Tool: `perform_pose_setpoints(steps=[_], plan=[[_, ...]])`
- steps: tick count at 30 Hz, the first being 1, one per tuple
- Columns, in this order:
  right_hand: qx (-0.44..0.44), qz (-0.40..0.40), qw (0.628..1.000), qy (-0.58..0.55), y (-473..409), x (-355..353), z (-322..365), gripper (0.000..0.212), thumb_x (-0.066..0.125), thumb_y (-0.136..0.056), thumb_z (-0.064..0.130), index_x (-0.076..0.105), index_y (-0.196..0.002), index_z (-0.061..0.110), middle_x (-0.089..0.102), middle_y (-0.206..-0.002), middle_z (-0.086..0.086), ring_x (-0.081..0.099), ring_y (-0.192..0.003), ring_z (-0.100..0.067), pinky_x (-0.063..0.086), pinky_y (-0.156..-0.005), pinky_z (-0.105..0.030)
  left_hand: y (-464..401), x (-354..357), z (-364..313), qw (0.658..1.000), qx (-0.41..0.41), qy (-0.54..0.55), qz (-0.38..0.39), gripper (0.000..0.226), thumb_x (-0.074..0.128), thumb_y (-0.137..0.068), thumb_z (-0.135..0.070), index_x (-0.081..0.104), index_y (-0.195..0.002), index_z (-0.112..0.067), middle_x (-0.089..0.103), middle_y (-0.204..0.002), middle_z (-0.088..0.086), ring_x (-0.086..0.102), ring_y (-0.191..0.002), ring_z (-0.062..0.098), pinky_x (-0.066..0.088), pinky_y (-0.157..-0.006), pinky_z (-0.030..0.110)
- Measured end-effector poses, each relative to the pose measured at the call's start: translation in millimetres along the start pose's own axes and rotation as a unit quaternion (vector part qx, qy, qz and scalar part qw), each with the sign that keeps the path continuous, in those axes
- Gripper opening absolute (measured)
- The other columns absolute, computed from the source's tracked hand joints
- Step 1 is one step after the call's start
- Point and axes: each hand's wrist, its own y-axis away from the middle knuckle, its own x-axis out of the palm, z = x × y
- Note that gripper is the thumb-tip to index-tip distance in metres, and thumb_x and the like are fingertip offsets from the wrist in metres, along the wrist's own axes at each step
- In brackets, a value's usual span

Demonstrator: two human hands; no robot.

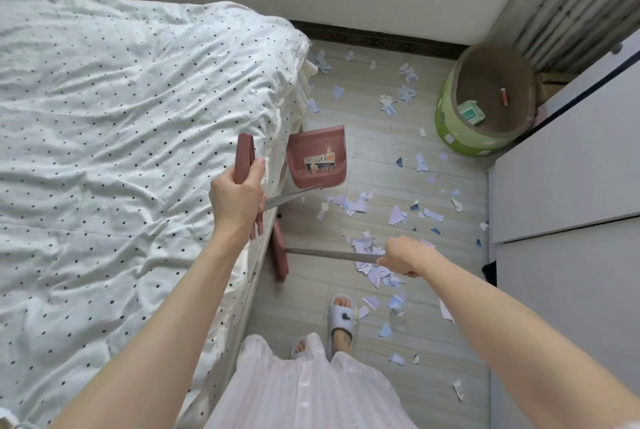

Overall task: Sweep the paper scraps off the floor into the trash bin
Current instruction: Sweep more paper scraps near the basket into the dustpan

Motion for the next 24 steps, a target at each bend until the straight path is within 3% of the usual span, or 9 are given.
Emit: perform_pose_setpoints(steps=[3,5,7,8,11,14,19,24], plan=[[-0.022,0.034,0.999,0.016,-22.1,-1.4,14.1,0.047,0.034,-0.102,0.037,0.034,-0.063,0.012,0.05,-0.069,-0.005,0.04,-0.055,-0.017,0.029,-0.047,-0.026,-11.4,8.6,-4.2,1.0,0.0,-0.008,-0.003,0.04,0.061,-0.091,-0.03,0.042,-0.059,-0.016,0.039,-0.035,-0.009,0.037,-0.034,0.012,0.04,-0.059,0.039],[-0.02,0.055,0.998,0.022,-42.3,1.7,19.0,0.042,0.033,-0.102,0.037,0.043,-0.073,0.008,0.06,-0.104,-0.015,0.044,-0.075,-0.02,0.035,-0.057,-0.028,-18.1,14.4,-4.6,1.0,0.0,-0.018,-0.005,0.04,0.061,-0.092,-0.029,0.042,-0.059,-0.015,0.039,-0.036,-0.009,0.037,-0.034,0.013,0.042,-0.059,0.04],[-0.012,0.05,0.999,0.001,-61.1,2.8,18.4,0.04,0.034,-0.102,0.037,0.054,-0.113,0.004,0.05,-0.134,-0.017,0.04,-0.091,-0.022,0.038,-0.073,-0.031,-25.0,20.7,-4.2,1.0,-0.001,-0.025,-0.008,0.04,0.06,-0.092,-0.028,0.041,-0.059,-0.015,0.039,-0.036,-0.009,0.038,-0.034,0.012,0.043,-0.06,0.041],[-0.008,0.045,0.999,-0.008,-66.8,2.1,17.2,0.045,0.033,-0.102,0.036,0.048,-0.131,0.005,0.045,-0.14,-0.018,0.042,-0.095,-0.024,0.038,-0.076,-0.033,-27.7,23.7,-4.5,1.0,-0.002,-0.027,-0.008,0.04,0.06,-0.092,-0.028,0.041,-0.059,-0.015,0.039,-0.036,-0.009,0.038,-0.034,0.012,0.043,-0.06,0.04],[0.012,0.035,0.999,-0.026,-78.5,-5.8,8.9,0.048,0.034,-0.102,0.035,0.039,-0.14,0.006,0.048,-0.137,-0.016,0.051,-0.119,-0.031,0.044,-0.085,-0.037,-35.7,34.7,-5.2,1.0,-0.004,-0.03,-0.008,0.038,0.06,-0.092,-0.028,0.042,-0.061,-0.015,0.039,-0.037,-0.008,0.038,-0.036,0.014,0.043,-0.06,0.04],[0.035,0.011,0.998,-0.051,-87.2,-17.9,-12.1,0.036,0.038,-0.101,0.028,0.05,-0.128,0.006,0.057,-0.12,-0.011,0.056,-0.115,-0.029,0.044,-0.079,-0.033,-41.3,45.9,-6.0,0.999,-0.004,-0.033,-0.007,0.039,0.06,-0.092,-0.029,0.041,-0.061,-0.016,0.039,-0.037,-0.008,0.037,-0.036,0.015,0.043,-0.061,0.042],[0.102,-0.023,0.992,-0.069,-83.6,-40.9,-64.4,0.033,0.038,-0.1,0.022,0.05,-0.127,0.008,0.055,-0.126,-0.011,0.056,-0.114,-0.028,0.042,-0.079,-0.032,-47.0,58.4,-9.0,0.999,-0.008,-0.033,-0.01,0.039,0.061,-0.091,-0.03,0.041,-0.061,-0.015,0.04,-0.037,-0.008,0.038,-0.036,0.015,0.043,-0.06,0.041],[0.142,-0.041,0.985,-0.085,-61.6,-54.6,-101.4,0.035,0.038,-0.1,0.029,0.051,-0.127,0.01,0.054,-0.129,-0.011,0.052,-0.118,-0.027,0.043,-0.088,-0.032,-48.2,69.5,-17.2,0.999,-0.002,-0.031,-0.016,0.037,0.062,-0.089,-0.032,0.043,-0.062,-0.016,0.041,-0.037,-0.008,0.039,-0.037,0.016,0.044,-0.06,0.041]])
